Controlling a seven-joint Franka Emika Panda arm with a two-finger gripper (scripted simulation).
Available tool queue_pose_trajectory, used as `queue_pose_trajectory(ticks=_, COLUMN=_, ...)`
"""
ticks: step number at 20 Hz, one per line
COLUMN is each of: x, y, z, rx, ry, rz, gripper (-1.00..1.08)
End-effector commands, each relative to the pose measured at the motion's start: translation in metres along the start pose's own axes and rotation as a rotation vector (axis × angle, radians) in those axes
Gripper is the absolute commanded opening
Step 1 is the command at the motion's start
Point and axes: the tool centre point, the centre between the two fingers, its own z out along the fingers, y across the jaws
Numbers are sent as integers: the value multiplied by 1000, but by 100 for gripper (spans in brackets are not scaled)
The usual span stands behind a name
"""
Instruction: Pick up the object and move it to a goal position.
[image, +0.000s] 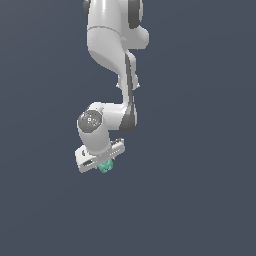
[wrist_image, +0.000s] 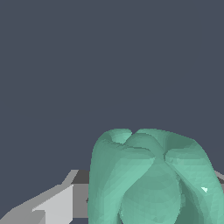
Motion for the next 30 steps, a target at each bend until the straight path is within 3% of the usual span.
queue_pose_trajectory(ticks=1, x=2, y=6, z=-10, rx=-1, ry=1, rz=0, gripper=-100)
queue_pose_trajectory(ticks=17, x=19, y=66, z=-113, rx=0, ry=1, rz=0, gripper=-100)
queue_pose_trajectory(ticks=30, x=26, y=84, z=-143, rx=-1, ry=1, rz=1, gripper=-100)
